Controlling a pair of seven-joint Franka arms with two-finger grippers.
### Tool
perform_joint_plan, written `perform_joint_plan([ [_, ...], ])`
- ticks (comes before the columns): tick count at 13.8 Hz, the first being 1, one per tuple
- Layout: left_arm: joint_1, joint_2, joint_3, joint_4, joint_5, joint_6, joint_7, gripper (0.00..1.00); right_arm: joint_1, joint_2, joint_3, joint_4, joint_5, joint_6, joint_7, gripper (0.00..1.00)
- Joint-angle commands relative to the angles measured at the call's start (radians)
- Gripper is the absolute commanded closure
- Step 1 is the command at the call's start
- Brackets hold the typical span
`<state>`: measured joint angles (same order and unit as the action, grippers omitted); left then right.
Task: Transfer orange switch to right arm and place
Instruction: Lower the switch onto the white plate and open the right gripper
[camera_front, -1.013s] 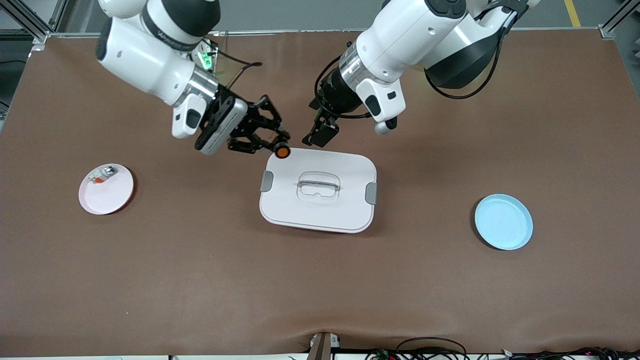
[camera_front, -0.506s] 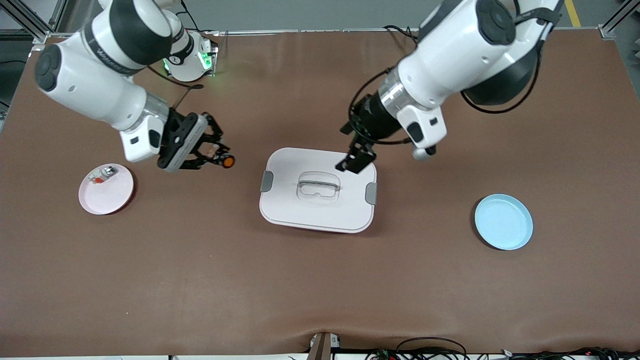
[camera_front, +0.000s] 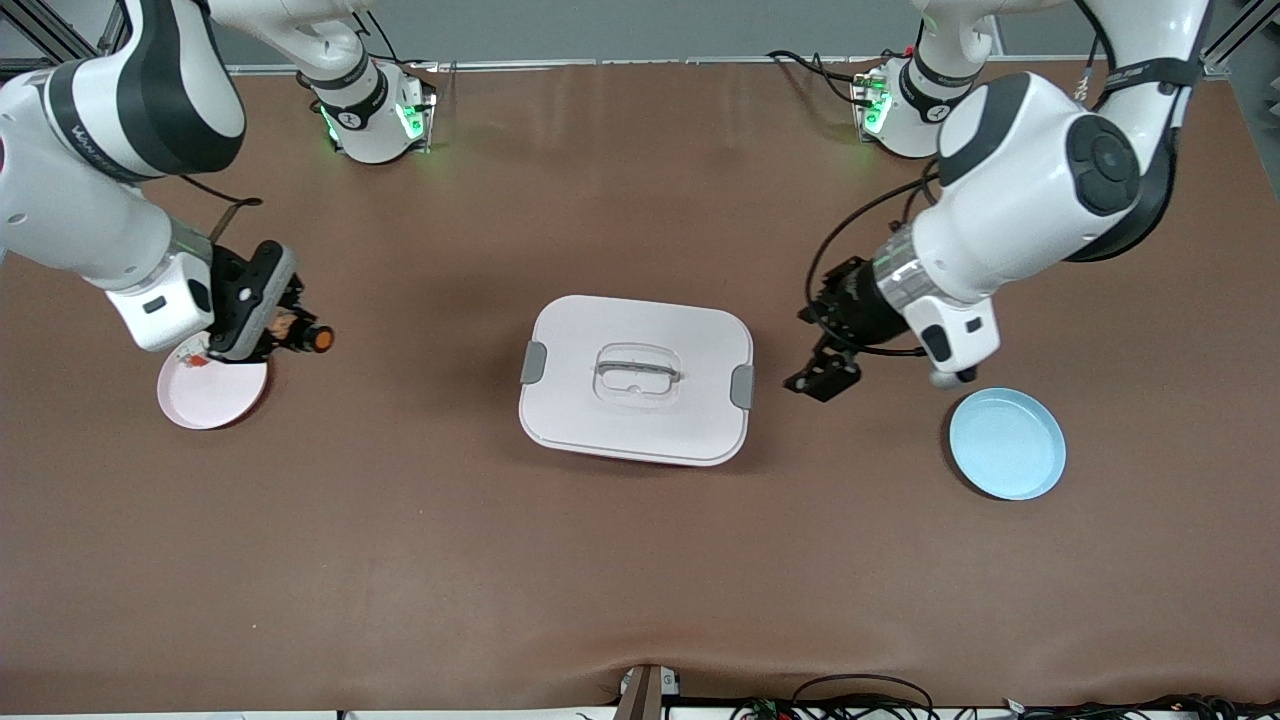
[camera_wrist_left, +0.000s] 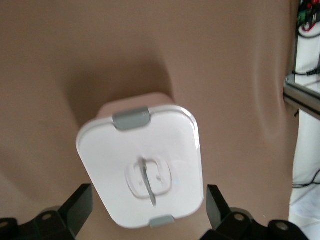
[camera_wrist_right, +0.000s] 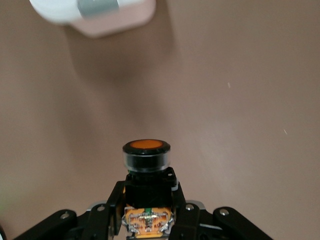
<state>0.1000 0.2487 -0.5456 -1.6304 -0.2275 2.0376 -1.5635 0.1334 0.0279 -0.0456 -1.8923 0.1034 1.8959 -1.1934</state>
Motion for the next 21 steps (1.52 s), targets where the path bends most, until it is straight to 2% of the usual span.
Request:
perform_joint_plan([
  [1,0.085,-0.132,-0.008,-0.167,-0.015,0.003,0.147,0.00,-0.063,-0.014,0.019,-0.030,-0.068,0.002,-0.093,1.00],
  [6,0.197,-0.222,-0.007,-0.301,-0.015,-0.005,0.559,0.00,-0.179,-0.013,0.019,-0.128,-0.119,0.139,-0.277,1.00],
  [8,0.231,-0.259,-0.004,-0.348,-0.006,-0.005,0.810,0.00,-0.225,-0.005,0.019,-0.178,-0.119,0.224,-0.340,1.00],
  [10,0.257,-0.273,-0.001,-0.355,-0.003,-0.005,1.082,0.00,-0.257,0.003,0.019,-0.237,-0.119,0.316,-0.379,1.00],
  [11,0.265,-0.275,0.001,-0.350,0.010,-0.005,1.190,0.00,-0.273,0.006,0.019,-0.267,-0.119,0.360,-0.390,1.00],
  [13,0.290,-0.279,0.001,-0.342,0.112,-0.005,1.330,0.00,-0.297,0.030,0.019,-0.297,-0.119,0.417,-0.420,1.00],
  [16,0.354,-0.304,0.010,-0.324,0.120,-0.031,1.396,0.00,-0.331,0.084,0.019,-0.306,-0.119,0.466,-0.469,1.00],
  [21,0.420,-0.301,0.012,-0.155,0.123,-0.184,1.490,0.00,-0.402,0.162,0.019,-0.340,-0.119,0.567,-0.546,1.00],
])
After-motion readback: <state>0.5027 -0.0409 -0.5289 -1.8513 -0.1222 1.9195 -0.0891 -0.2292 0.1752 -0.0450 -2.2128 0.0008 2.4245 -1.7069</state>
